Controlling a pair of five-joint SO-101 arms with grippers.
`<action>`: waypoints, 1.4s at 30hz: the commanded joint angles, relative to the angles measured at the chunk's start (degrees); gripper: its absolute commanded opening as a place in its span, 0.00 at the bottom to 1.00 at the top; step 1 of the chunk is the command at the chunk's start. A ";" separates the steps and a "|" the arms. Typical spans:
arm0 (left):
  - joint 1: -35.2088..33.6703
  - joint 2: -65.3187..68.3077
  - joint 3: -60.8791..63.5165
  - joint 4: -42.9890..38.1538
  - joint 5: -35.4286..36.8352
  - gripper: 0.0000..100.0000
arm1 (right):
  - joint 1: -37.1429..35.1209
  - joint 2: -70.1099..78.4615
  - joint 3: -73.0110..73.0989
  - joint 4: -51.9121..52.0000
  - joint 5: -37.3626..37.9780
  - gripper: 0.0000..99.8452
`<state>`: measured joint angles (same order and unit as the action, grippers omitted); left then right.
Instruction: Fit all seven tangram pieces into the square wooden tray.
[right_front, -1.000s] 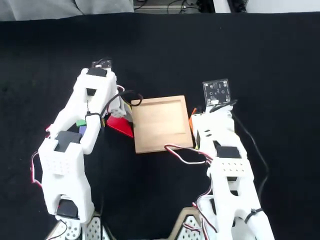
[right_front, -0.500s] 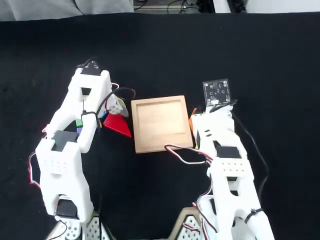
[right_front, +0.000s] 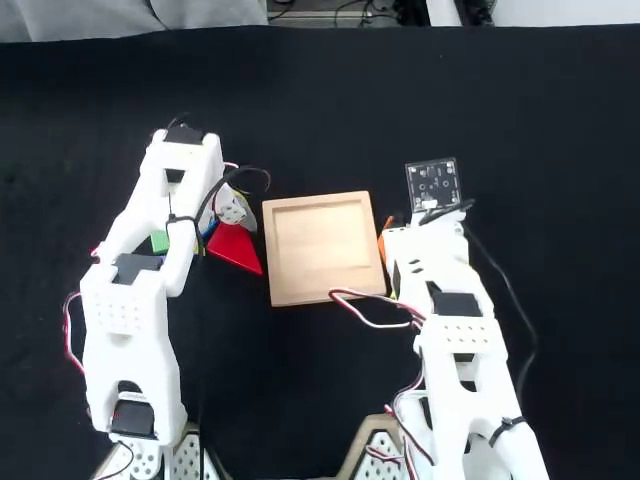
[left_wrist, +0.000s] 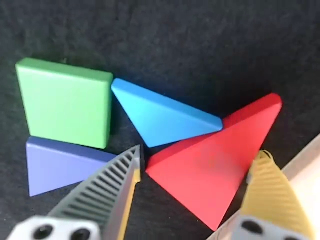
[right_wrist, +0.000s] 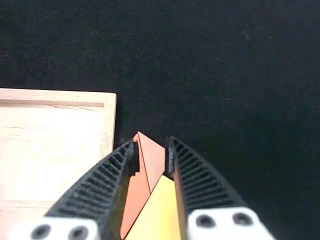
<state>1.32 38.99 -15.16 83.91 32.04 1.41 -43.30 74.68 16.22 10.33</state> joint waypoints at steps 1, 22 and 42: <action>-0.04 1.67 -2.42 0.53 0.53 0.33 | 0.18 -2.15 -1.98 0.18 0.44 0.10; -5.32 2.20 -12.79 9.41 0.00 0.13 | 0.18 -2.15 -1.98 0.18 0.44 0.10; 1.36 -2.64 -21.76 16.53 -36.48 0.13 | 0.70 -2.15 -2.15 0.09 0.44 0.10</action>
<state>1.58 41.45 -33.19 98.77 10.95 1.41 -43.30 74.68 16.22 10.33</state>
